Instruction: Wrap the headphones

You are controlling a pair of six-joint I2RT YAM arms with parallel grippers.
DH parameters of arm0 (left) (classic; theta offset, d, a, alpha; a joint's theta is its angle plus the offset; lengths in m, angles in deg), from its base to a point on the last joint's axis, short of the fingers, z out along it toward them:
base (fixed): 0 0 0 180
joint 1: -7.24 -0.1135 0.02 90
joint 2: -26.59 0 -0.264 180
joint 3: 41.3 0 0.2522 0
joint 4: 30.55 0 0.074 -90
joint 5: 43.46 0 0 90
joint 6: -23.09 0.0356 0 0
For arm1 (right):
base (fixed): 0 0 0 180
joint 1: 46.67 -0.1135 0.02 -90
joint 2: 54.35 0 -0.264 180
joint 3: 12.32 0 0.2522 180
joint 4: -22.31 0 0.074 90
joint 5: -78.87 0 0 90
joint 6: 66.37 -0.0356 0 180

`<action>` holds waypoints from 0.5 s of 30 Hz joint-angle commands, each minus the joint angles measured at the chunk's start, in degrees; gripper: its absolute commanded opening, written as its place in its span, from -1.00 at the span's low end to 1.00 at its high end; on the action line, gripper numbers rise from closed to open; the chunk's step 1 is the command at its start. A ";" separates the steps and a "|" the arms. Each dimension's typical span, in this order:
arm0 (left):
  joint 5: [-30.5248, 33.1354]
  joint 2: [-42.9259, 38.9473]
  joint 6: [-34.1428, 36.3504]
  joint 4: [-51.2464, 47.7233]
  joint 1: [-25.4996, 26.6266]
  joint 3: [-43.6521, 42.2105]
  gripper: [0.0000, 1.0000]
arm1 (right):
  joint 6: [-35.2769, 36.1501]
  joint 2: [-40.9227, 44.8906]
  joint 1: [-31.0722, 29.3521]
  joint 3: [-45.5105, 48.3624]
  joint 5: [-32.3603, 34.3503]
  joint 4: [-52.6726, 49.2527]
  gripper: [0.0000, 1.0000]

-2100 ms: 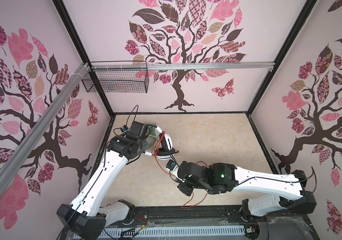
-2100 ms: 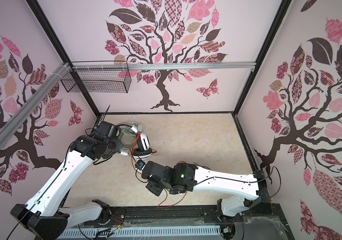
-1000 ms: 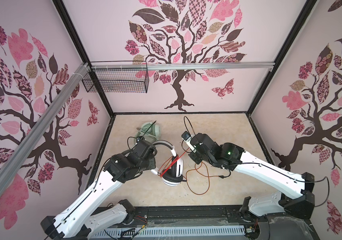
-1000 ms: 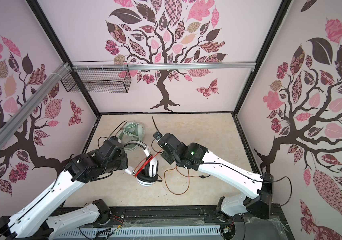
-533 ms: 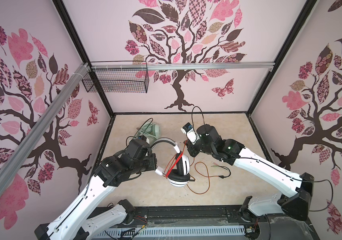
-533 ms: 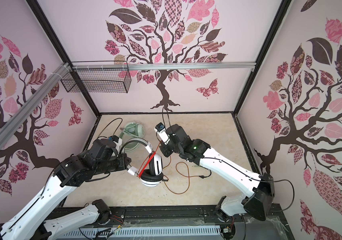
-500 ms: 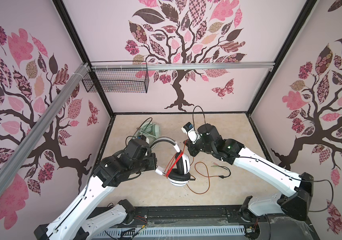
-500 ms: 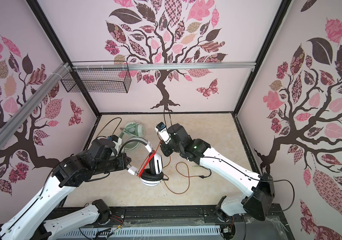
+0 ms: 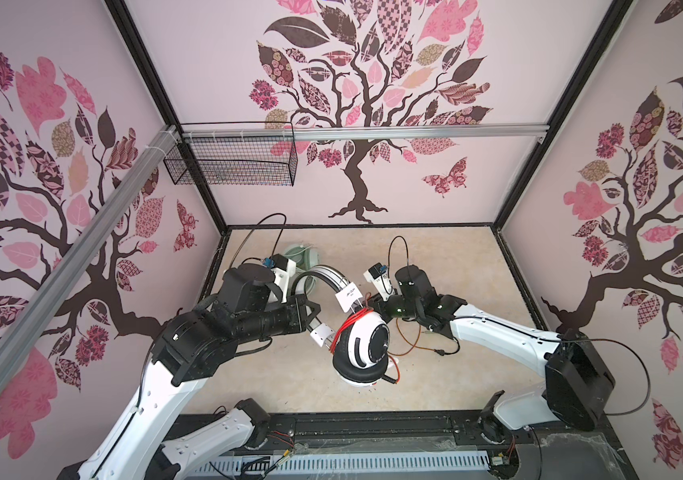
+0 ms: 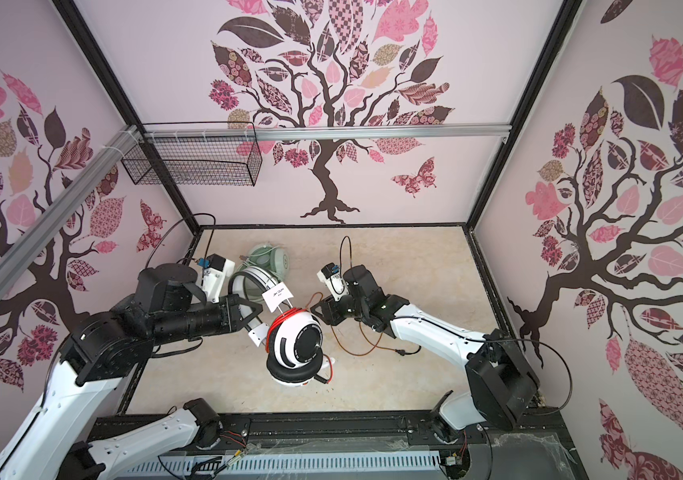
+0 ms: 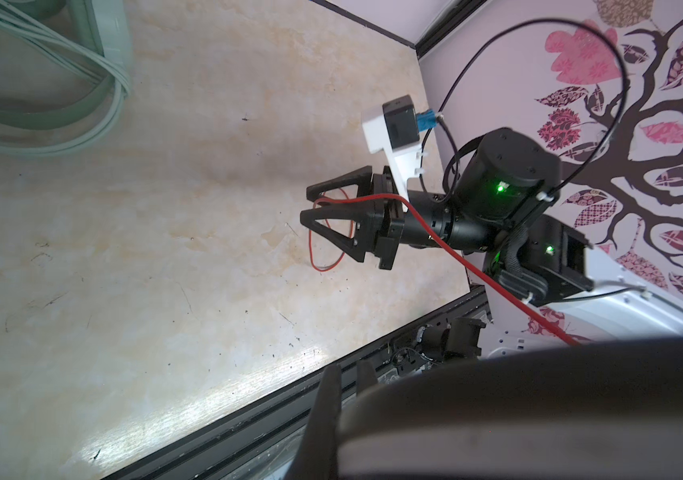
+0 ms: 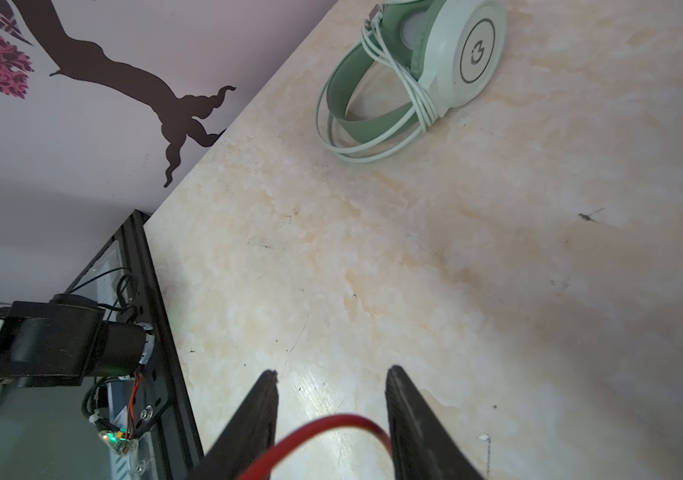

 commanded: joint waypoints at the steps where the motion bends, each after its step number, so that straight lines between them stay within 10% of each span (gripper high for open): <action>1: -5.71 0.35 -1.87 3.85 -3.94 3.58 -1.00 | -3.35 0.16 -0.03 2.49 -3.04 4.62 -0.08; 15: -5.10 5.91 -4.34 7.24 -4.79 11.55 -1.00 | -9.01 -0.54 0.00 13.20 -6.49 13.52 -0.22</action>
